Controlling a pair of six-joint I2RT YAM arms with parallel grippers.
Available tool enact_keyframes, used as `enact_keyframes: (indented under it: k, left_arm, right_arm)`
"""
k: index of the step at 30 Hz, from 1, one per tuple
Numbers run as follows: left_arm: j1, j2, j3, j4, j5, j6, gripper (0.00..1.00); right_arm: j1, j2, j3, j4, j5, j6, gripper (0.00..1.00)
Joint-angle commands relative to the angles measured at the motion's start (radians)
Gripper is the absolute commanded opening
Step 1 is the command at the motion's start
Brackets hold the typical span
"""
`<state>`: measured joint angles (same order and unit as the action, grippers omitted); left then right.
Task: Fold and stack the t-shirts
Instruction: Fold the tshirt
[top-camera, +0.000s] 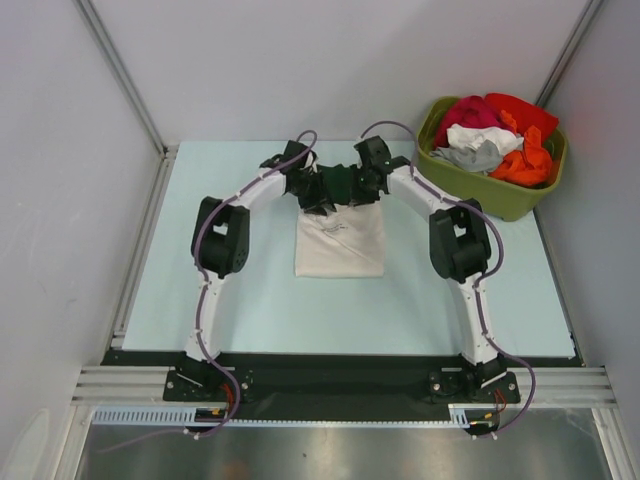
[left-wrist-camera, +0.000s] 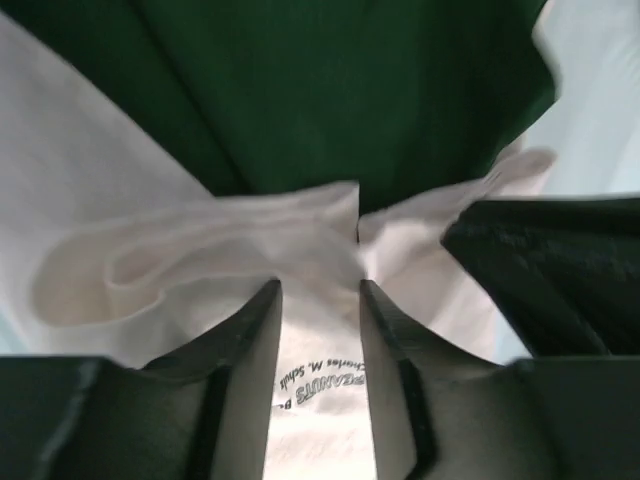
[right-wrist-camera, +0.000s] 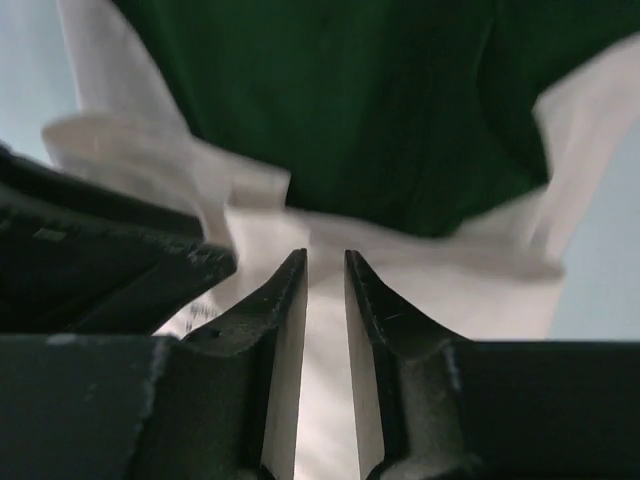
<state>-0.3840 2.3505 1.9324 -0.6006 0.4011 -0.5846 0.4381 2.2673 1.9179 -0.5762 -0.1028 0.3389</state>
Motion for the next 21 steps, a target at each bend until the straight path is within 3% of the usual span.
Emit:
enact_keyframes:
  k: [1, 4, 11, 13, 16, 18, 20, 21]
  left_arm:
    - [0.049, -0.010, 0.148, -0.019, 0.016, -0.014, 0.43]
    - [0.071, -0.081, 0.129, -0.044, -0.002, 0.005, 0.50]
    - [0.077, -0.214, -0.032, -0.090, -0.096, 0.034, 0.55]
    - [0.079, -0.212, -0.053, -0.090, -0.110, 0.048, 0.55]
    - [0.077, -0.204, -0.055, -0.094, -0.142, 0.089, 0.54]
    - [0.077, -0.188, -0.052, -0.105, -0.174, 0.130, 0.54]
    - [0.080, -0.168, -0.038, -0.126, -0.182, 0.153, 0.53]
    - [0.083, -0.145, -0.020, -0.136, -0.186, 0.170, 0.54]
  right_arm:
    - [-0.047, 0.058, 0.191, -0.063, 0.012, -0.014, 0.27]
    - [-0.055, 0.026, 0.214, -0.096, 0.035, -0.026, 0.32]
    - [-0.059, -0.117, 0.044, -0.094, 0.055, 0.031, 0.75]
    - [-0.059, -0.124, 0.021, -0.079, 0.049, -0.006, 0.79]
    - [-0.065, -0.100, 0.039, -0.106, 0.038, -0.069, 0.78]
    - [-0.071, -0.092, 0.040, -0.113, 0.029, -0.110, 0.67]
    - [-0.075, -0.083, 0.035, -0.117, 0.014, -0.132, 0.48]
    - [-0.079, -0.078, 0.024, -0.117, 0.020, -0.136, 0.47]
